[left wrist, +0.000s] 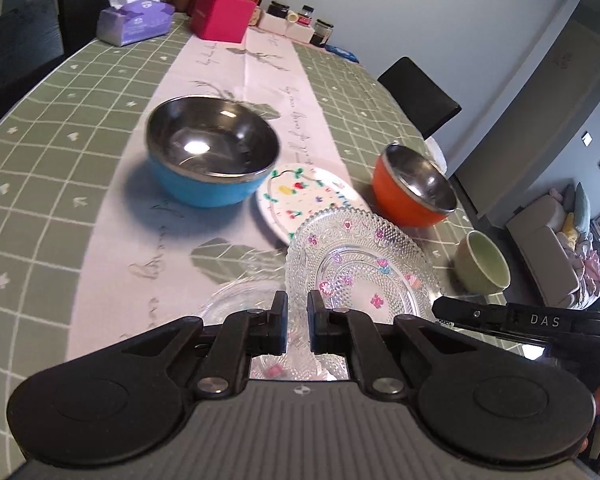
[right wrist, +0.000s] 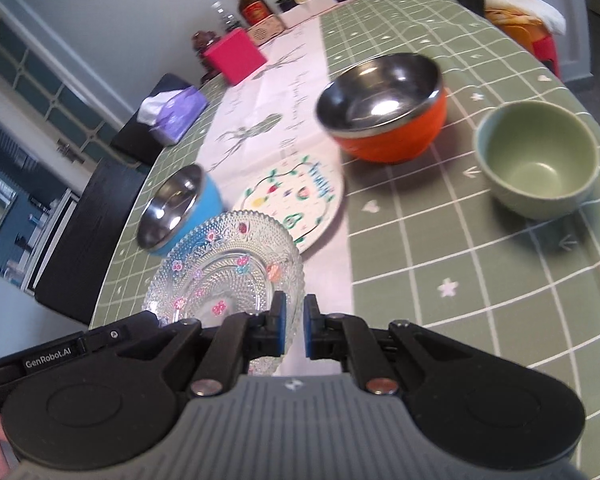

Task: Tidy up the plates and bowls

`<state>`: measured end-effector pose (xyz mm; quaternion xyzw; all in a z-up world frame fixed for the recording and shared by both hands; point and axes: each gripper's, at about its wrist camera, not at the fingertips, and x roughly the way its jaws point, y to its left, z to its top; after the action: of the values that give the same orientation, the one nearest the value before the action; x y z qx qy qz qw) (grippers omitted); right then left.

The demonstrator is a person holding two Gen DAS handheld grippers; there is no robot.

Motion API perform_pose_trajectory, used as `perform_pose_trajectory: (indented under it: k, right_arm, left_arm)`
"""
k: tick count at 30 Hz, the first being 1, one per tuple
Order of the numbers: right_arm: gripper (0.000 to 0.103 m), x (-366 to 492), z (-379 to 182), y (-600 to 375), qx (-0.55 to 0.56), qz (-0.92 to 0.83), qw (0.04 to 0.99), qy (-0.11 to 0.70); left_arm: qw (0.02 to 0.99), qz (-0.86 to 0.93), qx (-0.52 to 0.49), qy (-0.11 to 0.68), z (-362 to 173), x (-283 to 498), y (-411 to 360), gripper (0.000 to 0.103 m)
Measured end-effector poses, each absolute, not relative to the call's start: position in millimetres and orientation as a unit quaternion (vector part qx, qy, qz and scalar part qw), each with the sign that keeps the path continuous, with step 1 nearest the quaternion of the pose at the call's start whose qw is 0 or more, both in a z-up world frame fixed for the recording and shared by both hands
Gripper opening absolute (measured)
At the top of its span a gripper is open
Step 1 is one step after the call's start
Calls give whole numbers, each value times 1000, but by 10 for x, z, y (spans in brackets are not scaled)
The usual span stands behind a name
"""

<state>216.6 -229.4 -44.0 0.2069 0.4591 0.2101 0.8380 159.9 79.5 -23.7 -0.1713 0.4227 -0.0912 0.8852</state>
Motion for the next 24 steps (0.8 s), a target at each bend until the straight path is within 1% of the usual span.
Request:
perform_pose_trajectory:
  k: [8, 14, 16, 24]
  right_arm:
    - [6, 2074, -545, -1972, 167, 249, 824, 481]
    - [6, 2024, -593, -1844, 134, 261, 823, 485]
    - [6, 2023, -621, -1827, 129, 261, 823, 488]
    - [6, 2028, -690, -1766, 111, 258, 822, 496]
  left_arm:
    - [867, -66, -163, 466, -357, 1508, 1044, 10]
    - [864, -46, -149, 479, -441, 1448, 1042, 10]
    - [863, -43, -147, 482, -454, 1434, 1053, 8]
    - [863, -36, -135, 485, -484, 1418, 1039, 8]
